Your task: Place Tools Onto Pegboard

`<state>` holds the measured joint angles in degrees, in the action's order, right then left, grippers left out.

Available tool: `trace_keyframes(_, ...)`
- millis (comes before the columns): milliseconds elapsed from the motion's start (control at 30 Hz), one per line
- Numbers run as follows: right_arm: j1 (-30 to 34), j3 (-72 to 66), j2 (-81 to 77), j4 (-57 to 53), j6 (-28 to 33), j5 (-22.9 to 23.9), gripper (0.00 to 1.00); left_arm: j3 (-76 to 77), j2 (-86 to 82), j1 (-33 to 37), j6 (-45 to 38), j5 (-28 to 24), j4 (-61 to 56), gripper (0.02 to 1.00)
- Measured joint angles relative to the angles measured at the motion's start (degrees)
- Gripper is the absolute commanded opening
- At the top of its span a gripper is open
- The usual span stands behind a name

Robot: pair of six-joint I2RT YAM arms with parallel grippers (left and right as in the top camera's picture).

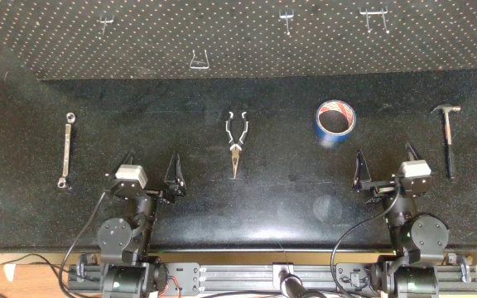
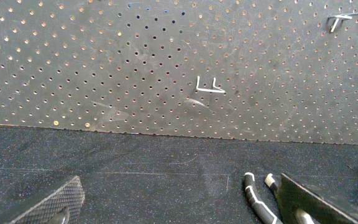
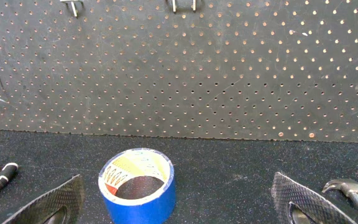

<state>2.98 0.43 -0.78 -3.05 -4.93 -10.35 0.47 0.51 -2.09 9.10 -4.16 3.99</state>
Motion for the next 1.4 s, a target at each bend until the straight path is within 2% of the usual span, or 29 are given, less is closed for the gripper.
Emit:
trace_keyframes(233,0.00,0.00,-0.13,0.00,1.86,0.00,0.982,-0.02,0.00,-0.04,-3.26,5.22,0.13,0.996)
trace_keyframes(1100,0.00,0.00,-0.13,0.00,2.23,0.00,0.982,-0.02,0.00,-0.04,-3.28,5.44,0.13,0.996)
trace_keyframes(1167,0.00,0.00,-0.13,0.00,2.23,0.00,0.982,0.00,0.00,-0.04,-8.81,5.42,-0.20,0.993)
trace_keyframes(1200,0.00,0.00,-0.13,0.00,2.23,0.00,0.985,0.74,0.07,-0.04,-11.32,5.55,1.44,0.993)
trace_keyframes(1267,0.00,0.00,-0.22,0.00,2.23,0.04,0.982,8.72,1.92,-0.04,-14.93,6.60,15.43,0.991)
trace_keyframes(1333,0.00,0.04,-0.39,-0.20,2.25,0.39,0.982,23.02,8.85,-0.07,-17.09,7.69,31.45,0.993)
trace_keyframes(1400,0.00,0.07,-0.46,-0.20,2.25,0.63,0.982,38.71,20.22,-0.09,-19.41,10.84,42.01,0.993)
